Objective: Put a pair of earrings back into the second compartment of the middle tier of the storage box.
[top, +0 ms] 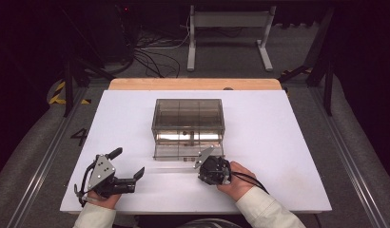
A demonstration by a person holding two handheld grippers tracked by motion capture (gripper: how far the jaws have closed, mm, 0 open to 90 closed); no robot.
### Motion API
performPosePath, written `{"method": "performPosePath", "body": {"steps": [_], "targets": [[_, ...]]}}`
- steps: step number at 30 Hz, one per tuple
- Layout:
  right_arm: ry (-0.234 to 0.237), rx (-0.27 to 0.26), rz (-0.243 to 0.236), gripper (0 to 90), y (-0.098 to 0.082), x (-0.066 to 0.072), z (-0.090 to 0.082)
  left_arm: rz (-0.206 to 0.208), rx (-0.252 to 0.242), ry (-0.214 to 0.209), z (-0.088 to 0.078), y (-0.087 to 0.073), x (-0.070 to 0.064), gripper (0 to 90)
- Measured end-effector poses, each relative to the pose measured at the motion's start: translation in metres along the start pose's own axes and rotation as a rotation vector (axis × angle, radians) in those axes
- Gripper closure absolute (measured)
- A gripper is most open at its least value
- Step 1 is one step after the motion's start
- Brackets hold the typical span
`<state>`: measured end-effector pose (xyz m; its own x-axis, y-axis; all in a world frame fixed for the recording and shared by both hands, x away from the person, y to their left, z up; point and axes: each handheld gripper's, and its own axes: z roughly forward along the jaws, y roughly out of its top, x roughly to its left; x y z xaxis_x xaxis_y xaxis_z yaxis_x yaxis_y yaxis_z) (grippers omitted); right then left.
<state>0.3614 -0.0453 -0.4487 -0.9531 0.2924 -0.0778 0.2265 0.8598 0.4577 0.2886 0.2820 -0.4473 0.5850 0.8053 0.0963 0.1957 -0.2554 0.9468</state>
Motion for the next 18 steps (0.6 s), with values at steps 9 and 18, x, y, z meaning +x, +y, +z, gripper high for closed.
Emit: {"method": "performPosePath", "body": {"steps": [9, 18], "targets": [[-0.005, -0.003, -0.004, 86.6, 0.000, 0.001, 0.000, 0.000, -0.001, -0.001, 0.000, 0.000, 0.000, 2.7], [-0.011, -0.042, 0.000, 86.8, 0.001, 0.002, -0.010, 0.000, -0.001, -0.002, 0.000, 0.000, 0.000, 2.7]]}}
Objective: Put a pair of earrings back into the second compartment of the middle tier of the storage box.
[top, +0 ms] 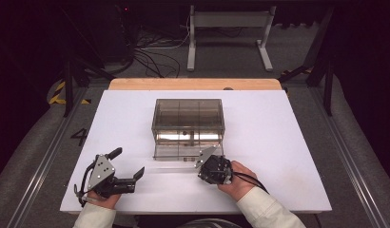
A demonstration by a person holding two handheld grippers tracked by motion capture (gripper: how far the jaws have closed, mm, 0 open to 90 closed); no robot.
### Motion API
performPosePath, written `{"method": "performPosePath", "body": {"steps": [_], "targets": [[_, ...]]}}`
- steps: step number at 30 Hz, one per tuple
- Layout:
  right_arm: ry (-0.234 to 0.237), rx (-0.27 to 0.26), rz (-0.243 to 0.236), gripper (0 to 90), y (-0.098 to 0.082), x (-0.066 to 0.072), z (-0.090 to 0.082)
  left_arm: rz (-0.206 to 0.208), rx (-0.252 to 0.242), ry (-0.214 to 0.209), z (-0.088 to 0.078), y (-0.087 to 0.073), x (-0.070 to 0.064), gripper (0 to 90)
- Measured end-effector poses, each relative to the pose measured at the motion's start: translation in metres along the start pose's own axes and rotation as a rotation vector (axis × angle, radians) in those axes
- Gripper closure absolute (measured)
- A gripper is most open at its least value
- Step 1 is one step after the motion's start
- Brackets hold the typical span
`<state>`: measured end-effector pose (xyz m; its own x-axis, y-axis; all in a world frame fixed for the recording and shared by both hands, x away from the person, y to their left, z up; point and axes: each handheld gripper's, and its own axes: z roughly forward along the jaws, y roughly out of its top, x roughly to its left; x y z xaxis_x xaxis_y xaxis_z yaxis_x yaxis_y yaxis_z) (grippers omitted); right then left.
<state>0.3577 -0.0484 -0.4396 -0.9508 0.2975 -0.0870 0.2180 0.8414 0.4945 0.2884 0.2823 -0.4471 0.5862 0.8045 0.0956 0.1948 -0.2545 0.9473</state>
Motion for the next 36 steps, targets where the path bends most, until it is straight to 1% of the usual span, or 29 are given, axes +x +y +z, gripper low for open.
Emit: {"method": "performPosePath", "body": {"steps": [4, 7, 10, 18, 19, 21, 23, 27, 28, 32, 36], "targets": [[0.005, -0.004, 0.000, 86.8, 0.000, 0.000, -0.004, 0.001, 0.000, 0.000, 0.000, 0.000, 0.000, 2.7], [0.012, -0.018, 0.003, 86.8, 0.001, 0.000, -0.008, -0.001, 0.000, 0.001, 0.000, 0.000, 0.000, 2.7], [0.008, -0.026, -0.001, 86.8, 0.002, 0.001, -0.013, 0.002, -0.001, 0.002, 0.000, 0.000, 0.000, 2.7], [0.006, -0.030, -0.004, 86.8, 0.004, 0.002, -0.018, 0.000, 0.000, 0.002, 0.000, 0.000, 0.000, 2.7], [0.005, -0.034, -0.011, 86.7, 0.004, 0.002, -0.019, 0.000, 0.000, 0.002, 0.000, 0.000, 0.000, 2.7], [0.006, -0.034, -0.006, 86.7, 0.004, 0.003, -0.020, 0.000, 0.001, 0.001, 0.000, 0.000, 0.000, 2.7], [0.005, -0.037, -0.013, 86.7, 0.005, 0.003, -0.022, 0.000, 0.001, 0.001, 0.000, 0.000, 0.000, 2.7], [0.000, -0.045, -0.015, 86.7, 0.007, 0.003, -0.027, 0.000, 0.000, 0.001, 0.000, 0.000, 0.000, 2.7], [-0.003, -0.055, -0.017, 86.7, 0.007, 0.003, -0.030, 0.000, 0.000, 0.002, 0.000, 0.000, 0.000, 2.7], [-0.011, -0.059, -0.017, 86.7, 0.009, 0.004, -0.033, -0.001, 0.000, 0.001, 0.000, 0.000, 0.000, 2.7], [-0.011, -0.069, -0.031, 86.7, 0.011, 0.004, -0.036, -0.002, 0.002, 0.002, 0.000, 0.000, 0.000, 2.7]]}}
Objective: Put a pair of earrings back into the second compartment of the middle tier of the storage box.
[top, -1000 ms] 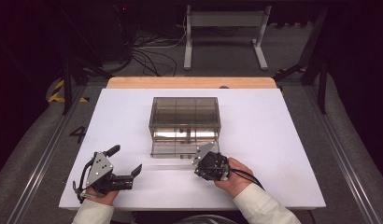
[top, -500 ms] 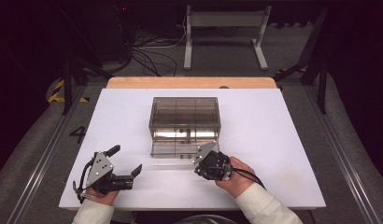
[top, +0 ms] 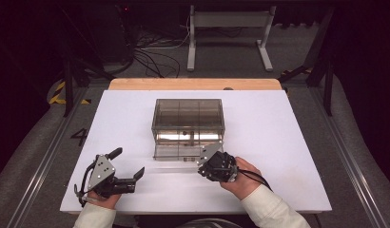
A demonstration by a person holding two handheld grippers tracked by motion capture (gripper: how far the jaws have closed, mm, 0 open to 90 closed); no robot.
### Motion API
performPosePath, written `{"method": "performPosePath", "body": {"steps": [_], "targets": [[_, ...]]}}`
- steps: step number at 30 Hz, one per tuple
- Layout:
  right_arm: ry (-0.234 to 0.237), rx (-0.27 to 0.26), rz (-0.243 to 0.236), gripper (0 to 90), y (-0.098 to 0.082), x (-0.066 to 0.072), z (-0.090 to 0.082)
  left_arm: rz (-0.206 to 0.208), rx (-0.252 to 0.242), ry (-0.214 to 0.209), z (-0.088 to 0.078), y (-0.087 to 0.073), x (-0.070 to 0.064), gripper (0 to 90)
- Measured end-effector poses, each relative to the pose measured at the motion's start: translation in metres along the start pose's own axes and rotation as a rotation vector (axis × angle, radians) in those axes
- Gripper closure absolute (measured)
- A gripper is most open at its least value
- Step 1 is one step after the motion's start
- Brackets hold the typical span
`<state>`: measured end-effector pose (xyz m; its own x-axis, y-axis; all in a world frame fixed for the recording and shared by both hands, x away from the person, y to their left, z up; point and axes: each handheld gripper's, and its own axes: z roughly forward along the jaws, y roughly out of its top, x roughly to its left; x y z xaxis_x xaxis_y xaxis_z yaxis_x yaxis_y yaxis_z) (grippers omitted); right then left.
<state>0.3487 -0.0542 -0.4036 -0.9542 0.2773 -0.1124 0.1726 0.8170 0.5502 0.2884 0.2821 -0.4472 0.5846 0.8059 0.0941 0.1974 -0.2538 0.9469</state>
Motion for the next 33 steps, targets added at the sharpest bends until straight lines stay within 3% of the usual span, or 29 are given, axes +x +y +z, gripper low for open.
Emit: {"method": "performPosePath", "body": {"steps": [19, 33], "targets": [[-0.015, -0.034, -0.012, 86.7, 0.017, -0.006, -0.012, 0.003, -0.001, 0.000, 0.000, 0.000, 0.000, 2.7], [-0.013, -0.044, -0.012, 86.7, 0.034, -0.018, -0.007, 0.001, -0.002, 0.000, 0.000, 0.000, 0.001, 2.7]]}}
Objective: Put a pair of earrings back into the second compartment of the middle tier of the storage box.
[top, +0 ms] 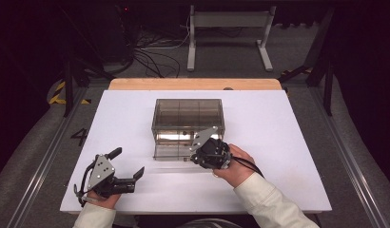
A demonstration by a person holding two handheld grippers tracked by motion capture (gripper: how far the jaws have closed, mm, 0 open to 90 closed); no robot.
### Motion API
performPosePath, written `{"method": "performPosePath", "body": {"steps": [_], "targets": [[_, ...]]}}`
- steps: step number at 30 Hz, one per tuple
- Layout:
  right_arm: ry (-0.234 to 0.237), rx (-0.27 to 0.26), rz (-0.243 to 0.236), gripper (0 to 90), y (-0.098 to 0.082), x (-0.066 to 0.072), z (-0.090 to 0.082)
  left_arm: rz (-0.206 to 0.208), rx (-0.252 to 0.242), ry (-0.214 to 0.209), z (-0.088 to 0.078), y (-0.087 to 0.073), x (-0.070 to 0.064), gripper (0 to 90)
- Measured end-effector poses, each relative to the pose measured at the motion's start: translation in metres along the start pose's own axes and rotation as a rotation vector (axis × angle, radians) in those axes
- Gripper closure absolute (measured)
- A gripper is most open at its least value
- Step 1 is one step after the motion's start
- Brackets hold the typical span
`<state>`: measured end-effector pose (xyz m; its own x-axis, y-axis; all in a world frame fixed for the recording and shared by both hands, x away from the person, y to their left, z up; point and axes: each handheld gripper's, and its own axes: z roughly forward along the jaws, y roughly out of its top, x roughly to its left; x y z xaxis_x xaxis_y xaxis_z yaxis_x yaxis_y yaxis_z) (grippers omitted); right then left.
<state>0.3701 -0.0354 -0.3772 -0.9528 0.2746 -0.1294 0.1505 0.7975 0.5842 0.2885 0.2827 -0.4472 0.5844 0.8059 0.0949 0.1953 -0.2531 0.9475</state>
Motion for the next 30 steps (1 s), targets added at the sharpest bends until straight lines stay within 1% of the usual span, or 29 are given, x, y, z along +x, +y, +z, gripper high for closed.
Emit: {"method": "performPosePath", "body": {"steps": [9, 14, 22, 23, 27, 28, 29, 30], "targets": [[-0.003, -0.006, 0.006, 86.7, 0.007, -0.007, 0.005, 0.003, 0.002, -0.002, 0.000, 0.000, 0.000, 2.7], [-0.001, -0.001, -0.009, 86.7, 0.014, -0.010, 0.009, 0.003, 0.002, -0.002, 0.000, 0.000, 0.000, 2.7], [-0.001, -0.002, 0.000, 86.7, 0.022, -0.013, 0.017, 0.003, 0.004, -0.003, 0.000, 0.000, 0.001, 2.7], [0.004, 0.006, -0.007, 86.7, 0.023, -0.014, 0.017, 0.003, 0.004, -0.003, 0.000, 0.000, 0.001, 2.7], [0.002, 0.011, -0.009, 86.7, 0.025, -0.017, 0.020, 0.002, 0.002, -0.003, 0.000, 0.000, 0.001, 2.7], [-0.002, 0.008, -0.001, 86.7, 0.025, -0.017, 0.021, 0.002, 0.001, -0.003, 0.000, 0.000, 0.001, 2.7], [0.001, 0.021, 0.003, 86.7, 0.027, -0.018, 0.022, 0.001, 0.001, -0.004, 0.000, 0.000, 0.001, 2.7], [0.001, 0.021, 0.003, 86.7, 0.027, -0.018, 0.022, 0.001, 0.002, -0.005, 0.000, 0.000, 0.001, 2.7]]}}
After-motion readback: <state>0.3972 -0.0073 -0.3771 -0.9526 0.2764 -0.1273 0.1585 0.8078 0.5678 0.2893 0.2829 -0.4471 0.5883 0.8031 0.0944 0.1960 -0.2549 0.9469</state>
